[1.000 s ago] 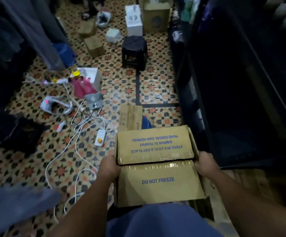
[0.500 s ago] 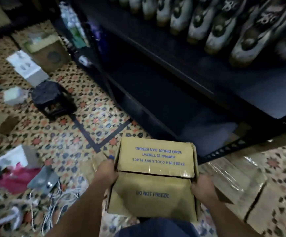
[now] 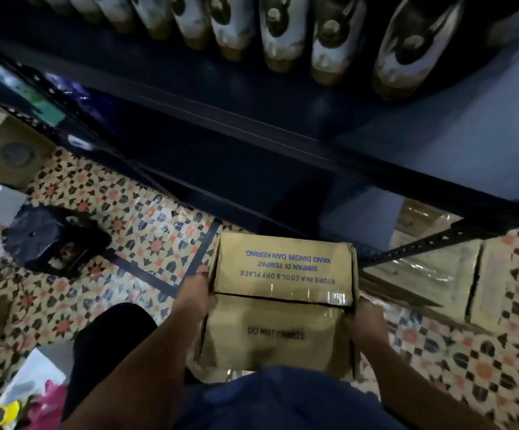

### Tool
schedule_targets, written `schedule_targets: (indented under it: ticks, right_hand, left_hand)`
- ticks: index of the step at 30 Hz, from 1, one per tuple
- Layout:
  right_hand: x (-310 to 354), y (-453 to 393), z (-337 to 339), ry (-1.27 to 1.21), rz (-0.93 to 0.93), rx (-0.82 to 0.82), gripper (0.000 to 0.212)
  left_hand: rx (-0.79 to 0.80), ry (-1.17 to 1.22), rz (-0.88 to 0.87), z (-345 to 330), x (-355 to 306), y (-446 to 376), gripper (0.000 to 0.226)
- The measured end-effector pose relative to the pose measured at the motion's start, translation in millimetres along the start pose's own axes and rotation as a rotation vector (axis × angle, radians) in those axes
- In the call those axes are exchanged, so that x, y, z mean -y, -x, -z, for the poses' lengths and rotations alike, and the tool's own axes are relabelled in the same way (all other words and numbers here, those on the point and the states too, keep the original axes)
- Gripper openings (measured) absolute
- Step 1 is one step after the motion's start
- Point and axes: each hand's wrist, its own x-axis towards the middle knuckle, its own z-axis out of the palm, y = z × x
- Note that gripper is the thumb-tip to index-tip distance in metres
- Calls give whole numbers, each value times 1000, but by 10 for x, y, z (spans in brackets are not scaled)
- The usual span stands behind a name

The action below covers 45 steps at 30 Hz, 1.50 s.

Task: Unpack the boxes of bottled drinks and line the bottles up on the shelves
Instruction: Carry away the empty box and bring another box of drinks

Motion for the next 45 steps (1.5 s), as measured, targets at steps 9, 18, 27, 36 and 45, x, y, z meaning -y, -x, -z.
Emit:
schedule_targets:
  ticks: [9, 18, 27, 36, 45]
  right_hand:
    - [547, 101, -685, -36, -200, -120, 7]
    - [1024, -232, -1842, -89, -293, -188, 16]
    - [789, -1292, -2851, -60, -296, -186, 17]
    - [592, -1766, -3133, -25, -262, -201, 21]
    - [330, -2101, -3519, -66, -348, -204, 20]
  left_hand:
    - [49, -141, -211, 220, 364, -1142, 33]
    - [137, -207, -475, 171, 952, -2392, 36]
    - [97, -169, -456, -818, 1515, -3532, 18]
    - [89, -103, -423, -1463, 1679, -3898, 14]
    - [107, -117, -440, -1801, 1566, -4136, 18]
